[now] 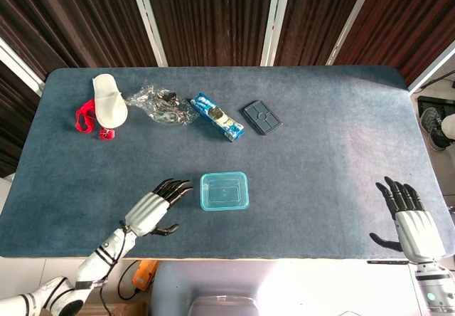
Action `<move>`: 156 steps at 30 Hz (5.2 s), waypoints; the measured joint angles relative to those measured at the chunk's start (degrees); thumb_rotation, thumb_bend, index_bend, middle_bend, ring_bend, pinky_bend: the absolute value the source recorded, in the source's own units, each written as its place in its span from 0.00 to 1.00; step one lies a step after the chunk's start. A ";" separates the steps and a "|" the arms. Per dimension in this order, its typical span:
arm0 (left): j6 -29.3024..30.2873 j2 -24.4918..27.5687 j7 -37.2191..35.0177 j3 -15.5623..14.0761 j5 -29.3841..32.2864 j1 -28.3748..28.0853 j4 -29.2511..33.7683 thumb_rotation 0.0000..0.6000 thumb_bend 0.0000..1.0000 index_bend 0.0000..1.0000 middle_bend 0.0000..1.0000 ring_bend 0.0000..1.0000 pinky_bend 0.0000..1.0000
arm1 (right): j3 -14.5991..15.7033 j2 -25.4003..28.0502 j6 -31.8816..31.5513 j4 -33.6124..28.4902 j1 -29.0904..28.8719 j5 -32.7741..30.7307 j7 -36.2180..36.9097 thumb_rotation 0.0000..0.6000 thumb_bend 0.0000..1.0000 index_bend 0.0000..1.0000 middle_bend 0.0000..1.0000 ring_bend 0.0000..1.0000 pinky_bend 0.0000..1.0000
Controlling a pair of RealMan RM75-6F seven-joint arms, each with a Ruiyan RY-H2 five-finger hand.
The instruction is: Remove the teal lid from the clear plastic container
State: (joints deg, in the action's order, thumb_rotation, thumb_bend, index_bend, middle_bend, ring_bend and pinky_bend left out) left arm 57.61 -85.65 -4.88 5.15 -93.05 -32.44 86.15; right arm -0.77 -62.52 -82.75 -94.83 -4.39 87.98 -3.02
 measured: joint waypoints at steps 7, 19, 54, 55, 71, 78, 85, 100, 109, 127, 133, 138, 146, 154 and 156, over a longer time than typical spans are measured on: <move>-3.30 -6.13 4.84 2.09 5.08 -3.55 -4.70 1.00 0.27 0.00 0.00 0.00 0.00 | -0.14 0.08 0.35 -0.10 -0.08 -0.48 -0.30 1.00 0.24 0.00 0.00 0.00 0.00; -7.76 -9.45 8.56 3.30 11.46 -7.36 -5.76 1.00 0.27 0.00 0.00 0.00 0.00 | 0.09 0.86 -0.46 0.06 0.36 0.33 1.26 1.00 0.24 0.00 0.00 0.00 0.00; -10.69 -16.34 2.02 4.93 16.43 -13.68 -15.91 1.00 0.27 0.01 0.08 0.05 0.07 | 0.63 2.03 -0.04 0.12 0.62 0.98 2.91 1.00 0.24 0.00 0.00 0.00 0.00; -10.49 -16.59 1.71 4.96 16.39 -13.63 -16.05 1.00 0.28 0.03 0.15 0.11 0.12 | 0.66 2.00 0.09 0.09 0.57 1.02 2.80 1.00 0.24 0.00 0.00 0.00 0.00; -2.11 -23.55 -9.47 1.21 8.43 -12.72 -26.92 1.00 0.37 0.39 0.51 0.39 0.43 | 1.05 1.80 0.90 -0.05 -0.01 2.02 2.58 1.00 0.24 0.00 0.00 0.00 0.00; 0.70 -23.38 -13.22 -1.48 5.40 -11.57 -27.03 1.00 0.39 0.42 0.55 0.43 0.53 | 1.32 -0.13 3.27 2.25 -3.18 6.55 3.66 1.00 0.24 0.00 0.00 0.00 0.00; 1.88 -22.19 -15.88 -2.83 4.31 -10.59 -25.36 1.00 0.39 0.41 0.55 0.43 0.53 | 0.87 -7.06 7.16 11.18 -11.66 14.71 6.85 1.00 0.24 0.00 0.00 0.00 0.00; 5.73 -22.98 -17.78 -4.08 1.46 -9.86 -27.55 1.00 0.39 0.37 0.53 0.41 0.52 | 2.26 -23.94 12.98 27.32 -23.72 20.92 15.79 1.00 0.25 0.11 0.00 0.00 0.00; 6.52 -22.92 -19.20 -4.37 1.04 -9.56 -28.12 1.00 0.39 0.37 0.53 0.41 0.52 | 3.21 -31.09 8.03 35.51 -27.42 23.24 19.13 1.00 0.41 0.40 0.05 0.00 0.00; 6.47 -22.88 -23.07 -5.29 0.99 -8.77 -29.48 1.00 0.39 0.37 0.53 0.41 0.51 | 4.94 -33.44 7.69 38.11 -30.21 21.26 17.16 1.00 0.49 0.46 0.06 0.00 0.00; 7.08 -23.22 -23.62 -5.51 0.44 -8.72 -30.39 1.00 0.39 0.37 0.53 0.41 0.51 | 5.18 -33.91 7.74 38.66 -30.76 20.34 17.29 1.00 0.49 0.48 0.07 0.00 0.00; 7.20 -23.49 -24.20 -5.71 0.21 -8.68 -31.06 1.00 0.38 0.36 0.53 0.41 0.51 | 5.40 -34.56 7.95 39.17 -31.18 19.85 17.10 1.00 0.49 0.50 0.07 0.00 0.00; 7.34 -23.86 -24.76 -5.89 -0.01 -8.65 -31.84 1.00 0.38 0.36 0.53 0.41 0.51 | 5.56 -35.74 8.05 39.37 -31.61 18.90 16.74 1.00 0.49 0.50 0.08 0.00 0.00; 7.55 -24.03 -24.52 -6.11 -0.33 -8.62 -32.03 1.00 0.39 0.36 0.53 0.41 0.51 | 5.54 -36.90 8.42 39.54 -31.93 18.08 14.96 1.00 0.49 0.50 0.08 0.00 0.00; 7.62 -24.04 -24.35 -6.14 -0.43 -8.65 -32.02 1.00 0.38 0.36 0.53 0.41 0.51 | 5.59 -37.13 8.53 39.57 -32.03 17.88 14.79 1.00 0.49 0.50 0.08 0.00 0.00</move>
State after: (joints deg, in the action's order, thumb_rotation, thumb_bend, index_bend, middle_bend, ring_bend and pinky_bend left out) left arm 65.23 -109.69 -29.23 -0.99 -93.48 -41.09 54.13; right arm 4.83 -99.65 -74.21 -55.27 -36.42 105.86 11.78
